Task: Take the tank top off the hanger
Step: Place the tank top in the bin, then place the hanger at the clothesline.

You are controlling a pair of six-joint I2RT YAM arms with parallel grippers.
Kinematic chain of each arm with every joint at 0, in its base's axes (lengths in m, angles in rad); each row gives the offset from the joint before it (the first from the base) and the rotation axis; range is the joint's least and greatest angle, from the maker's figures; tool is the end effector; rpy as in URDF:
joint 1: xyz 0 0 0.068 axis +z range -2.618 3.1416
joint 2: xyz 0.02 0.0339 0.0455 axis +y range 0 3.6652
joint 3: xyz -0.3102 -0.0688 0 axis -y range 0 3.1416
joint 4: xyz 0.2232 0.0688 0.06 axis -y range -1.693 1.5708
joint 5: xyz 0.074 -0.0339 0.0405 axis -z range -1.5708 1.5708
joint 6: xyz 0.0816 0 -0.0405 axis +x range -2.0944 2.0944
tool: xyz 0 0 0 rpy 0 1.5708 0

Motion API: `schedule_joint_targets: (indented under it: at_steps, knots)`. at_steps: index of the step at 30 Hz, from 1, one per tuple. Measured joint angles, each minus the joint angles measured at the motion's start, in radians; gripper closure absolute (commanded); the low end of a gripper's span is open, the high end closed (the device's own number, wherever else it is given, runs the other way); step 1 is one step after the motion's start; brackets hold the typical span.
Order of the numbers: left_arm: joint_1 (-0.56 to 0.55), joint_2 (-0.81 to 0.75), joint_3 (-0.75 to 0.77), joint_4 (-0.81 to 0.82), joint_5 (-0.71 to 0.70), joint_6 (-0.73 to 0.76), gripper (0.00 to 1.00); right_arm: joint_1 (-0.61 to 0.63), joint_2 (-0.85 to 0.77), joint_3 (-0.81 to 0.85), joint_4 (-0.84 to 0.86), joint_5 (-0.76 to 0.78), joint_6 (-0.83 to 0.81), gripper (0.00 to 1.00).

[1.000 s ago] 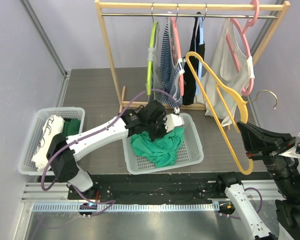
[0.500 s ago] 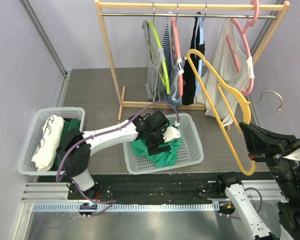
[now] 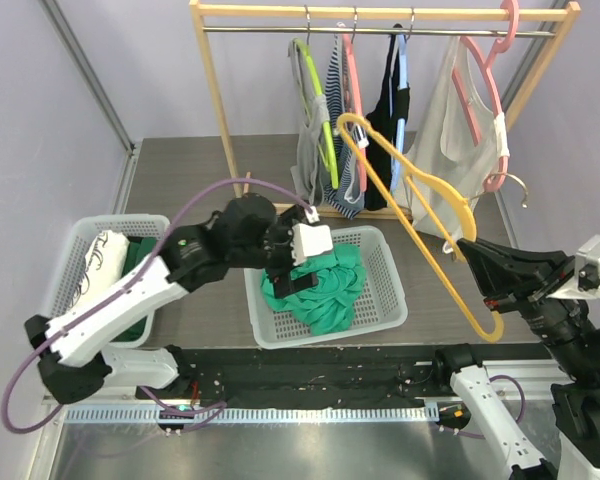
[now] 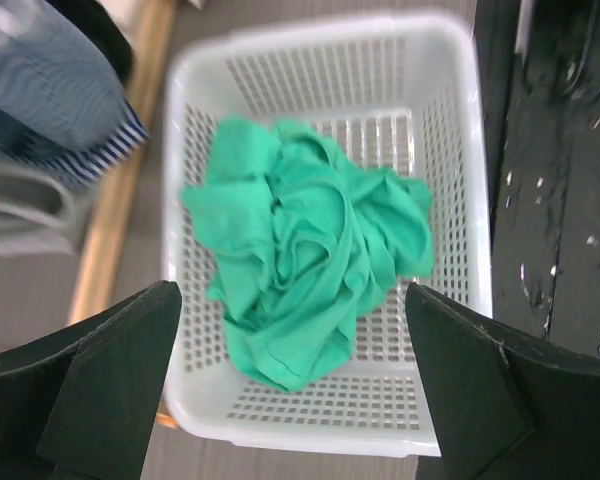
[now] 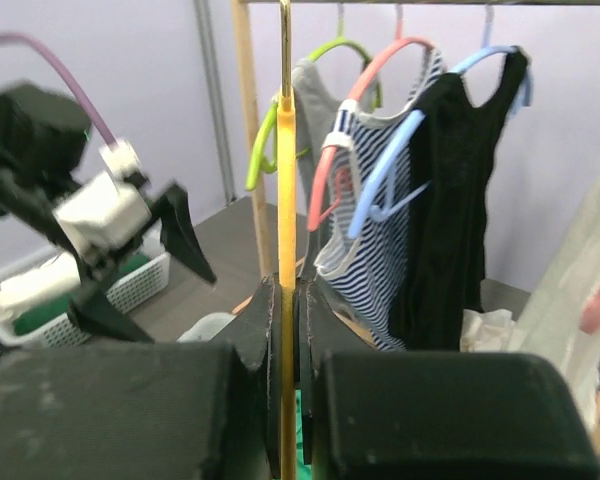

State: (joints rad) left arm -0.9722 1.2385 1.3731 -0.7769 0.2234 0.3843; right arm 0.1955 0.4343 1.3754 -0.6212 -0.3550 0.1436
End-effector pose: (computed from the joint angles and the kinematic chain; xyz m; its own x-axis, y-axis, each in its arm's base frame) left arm 0.1287 -0.2208 0.4041 0.0266 0.6099 -0.7921 0.9661 0.1880 0.1772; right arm -0.0404 0.0209 0.5071 0.2329 0.1829 -0.9551 -0.5448 0.8381 0.0277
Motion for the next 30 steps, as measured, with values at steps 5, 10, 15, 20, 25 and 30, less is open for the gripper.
schedule_joint_targets:
  at_steps: [5, 10, 15, 20, 25, 30]
  knots:
    - [0.0, -0.119, 0.111, -0.034, 0.06, 0.039, 0.0, 0.0, 0.066, 0.0, -0.003, -0.166, -0.037, 0.99]
    - [0.0, -0.209, 0.225, -0.097, 0.108, 0.07, 0.0, 0.0, 0.156, -0.019, -0.054, -0.318, -0.067, 0.99]
    - [0.0, -0.254, 0.28, -0.094, 0.109, 0.069, 0.0, 0.0, 0.196, -0.053, -0.097, -0.441, -0.079, 0.99]
    - [0.0, -0.259, 0.275, -0.089, 0.119, 0.063, 0.0, 0.0, 0.162, -0.163, -0.024, -0.576, -0.037, 0.99]
    - [0.0, -0.201, 0.272, -0.089, 0.156, 0.036, 0.0, 0.001, 0.164, -0.198, 0.044, -0.661, -0.006, 0.99]
    - [0.0, -0.106, 0.295, -0.132, 0.21, 0.018, 0.01, 0.002, 0.168, -0.195, 0.081, -0.708, -0.006, 0.99]
